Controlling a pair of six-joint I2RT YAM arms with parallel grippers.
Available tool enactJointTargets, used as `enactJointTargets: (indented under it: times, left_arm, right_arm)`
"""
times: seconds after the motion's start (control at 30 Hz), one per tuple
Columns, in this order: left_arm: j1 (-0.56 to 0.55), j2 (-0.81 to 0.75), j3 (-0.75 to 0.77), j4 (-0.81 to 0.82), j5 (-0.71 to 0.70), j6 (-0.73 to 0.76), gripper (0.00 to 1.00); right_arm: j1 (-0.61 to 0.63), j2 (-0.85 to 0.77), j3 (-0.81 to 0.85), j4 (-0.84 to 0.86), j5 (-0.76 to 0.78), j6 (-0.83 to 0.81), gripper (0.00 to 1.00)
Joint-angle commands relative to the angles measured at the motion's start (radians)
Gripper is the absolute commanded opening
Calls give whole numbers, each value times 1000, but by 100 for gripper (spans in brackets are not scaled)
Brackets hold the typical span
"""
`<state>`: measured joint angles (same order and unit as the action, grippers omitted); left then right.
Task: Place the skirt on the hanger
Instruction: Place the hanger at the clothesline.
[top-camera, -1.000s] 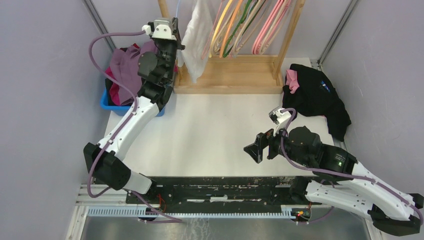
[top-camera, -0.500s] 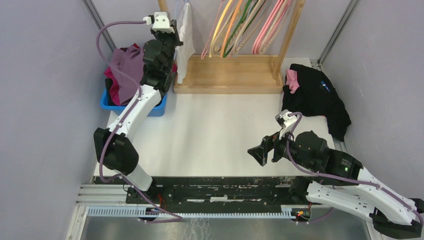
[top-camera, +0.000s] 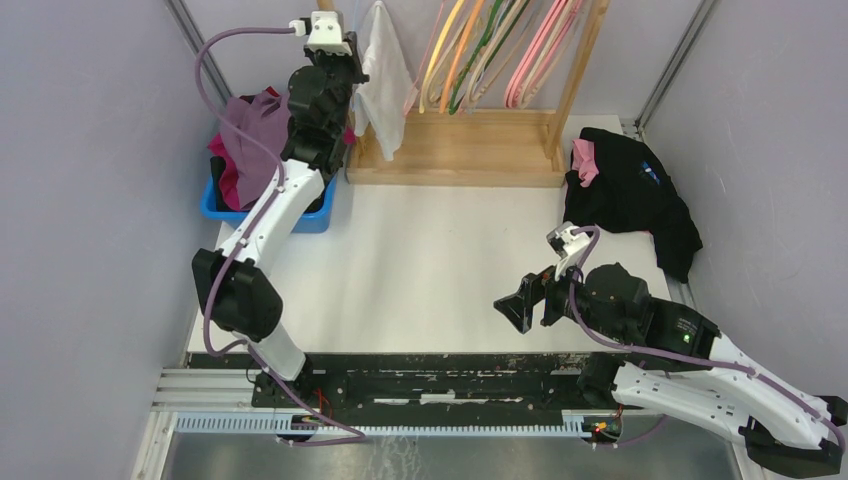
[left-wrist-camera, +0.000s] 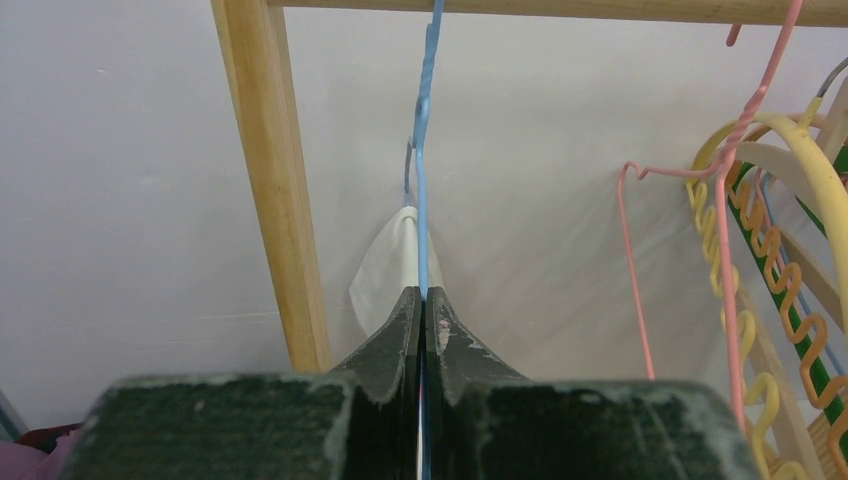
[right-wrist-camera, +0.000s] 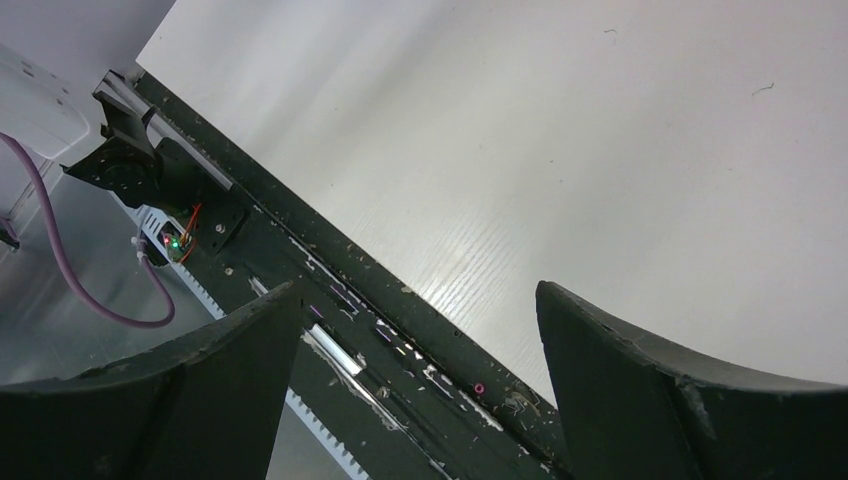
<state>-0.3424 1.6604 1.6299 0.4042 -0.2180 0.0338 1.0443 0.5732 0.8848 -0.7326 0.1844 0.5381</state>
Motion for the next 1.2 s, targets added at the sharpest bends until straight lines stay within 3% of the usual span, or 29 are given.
enactJointTargets:
  times: [0.0, 0.3, 0.67, 0.83, 1.0, 1.17]
  left_arm:
    - [16, 30, 99, 23, 23, -37, 4]
    - [28, 59, 114, -7, 28, -44, 4]
    - [28, -50, -146, 112, 8, -103, 7]
    - [29, -76, -155, 85, 0, -109, 25]
    - [27, -160, -128, -129, -79, -161, 43]
    - [28, -321, -220, -267, -110, -228, 55]
  right_arm:
    - [-3, -1, -2, 62, -5, 12, 92]
    - [-3, -4, -22, 73, -6, 20, 91]
    - [-3, 13, -18, 84, -17, 13, 91]
    - [-2, 21, -13, 89, -23, 16, 92]
    - [-3, 104, 49, 70, -22, 14, 95]
    - [-3, 192, 124, 65, -34, 11, 100]
